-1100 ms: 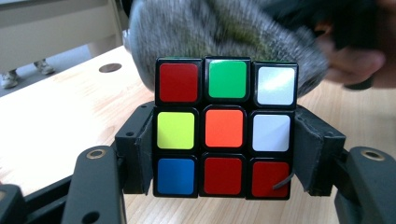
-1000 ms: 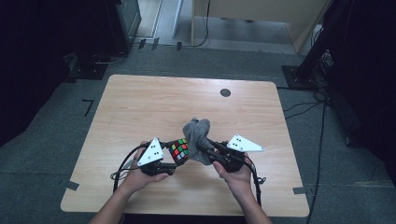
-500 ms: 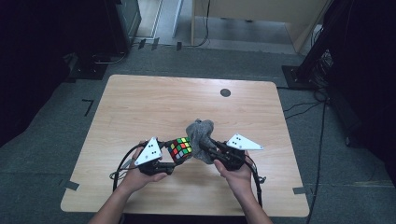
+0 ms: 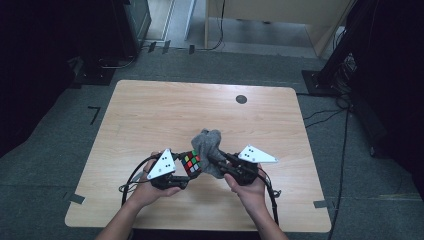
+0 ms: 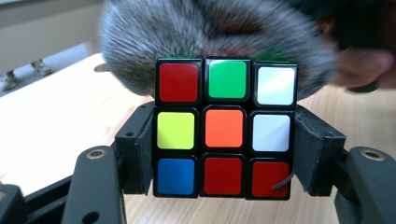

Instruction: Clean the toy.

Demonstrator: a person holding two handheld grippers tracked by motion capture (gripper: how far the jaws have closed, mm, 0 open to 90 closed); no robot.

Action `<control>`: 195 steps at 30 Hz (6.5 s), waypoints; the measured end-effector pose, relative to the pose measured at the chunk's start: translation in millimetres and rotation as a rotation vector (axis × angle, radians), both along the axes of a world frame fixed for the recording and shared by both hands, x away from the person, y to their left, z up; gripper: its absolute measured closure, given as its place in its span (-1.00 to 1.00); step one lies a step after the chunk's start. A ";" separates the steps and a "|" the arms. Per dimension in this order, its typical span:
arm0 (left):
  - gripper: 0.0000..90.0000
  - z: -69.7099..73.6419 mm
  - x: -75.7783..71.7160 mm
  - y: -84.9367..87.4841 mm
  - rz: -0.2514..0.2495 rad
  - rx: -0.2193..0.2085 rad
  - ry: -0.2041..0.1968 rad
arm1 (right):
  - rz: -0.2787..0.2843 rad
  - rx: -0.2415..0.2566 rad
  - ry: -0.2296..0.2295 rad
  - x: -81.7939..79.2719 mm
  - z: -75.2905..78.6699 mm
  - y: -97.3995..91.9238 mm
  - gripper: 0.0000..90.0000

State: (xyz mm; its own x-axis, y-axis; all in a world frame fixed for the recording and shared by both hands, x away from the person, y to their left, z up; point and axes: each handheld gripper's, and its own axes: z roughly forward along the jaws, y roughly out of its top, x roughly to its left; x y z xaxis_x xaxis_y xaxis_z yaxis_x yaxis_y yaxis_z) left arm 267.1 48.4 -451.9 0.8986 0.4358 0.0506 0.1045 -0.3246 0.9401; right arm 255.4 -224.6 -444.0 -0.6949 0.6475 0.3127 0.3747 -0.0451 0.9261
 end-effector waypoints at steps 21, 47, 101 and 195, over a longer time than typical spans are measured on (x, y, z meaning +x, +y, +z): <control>-0.23 -0.2 -1.6 -3.7 0.000 0.025 -0.014 | -0.030 -0.024 -0.007 -1.4 -1.8 0.3 0.55; -0.23 2.5 11.1 12.9 0.045 -0.122 0.080 | -0.104 -0.068 0.057 10.4 -20.5 -17.6 0.56; -0.23 0.5 18.0 -6.2 0.216 -0.333 0.267 | -0.079 -0.010 -0.033 -7.6 -29.0 56.1 -0.45; -0.64 -4.4 32.1 8.5 0.103 -0.305 0.305 | -0.114 -0.139 -0.107 8.5 -19.9 9.0 -0.23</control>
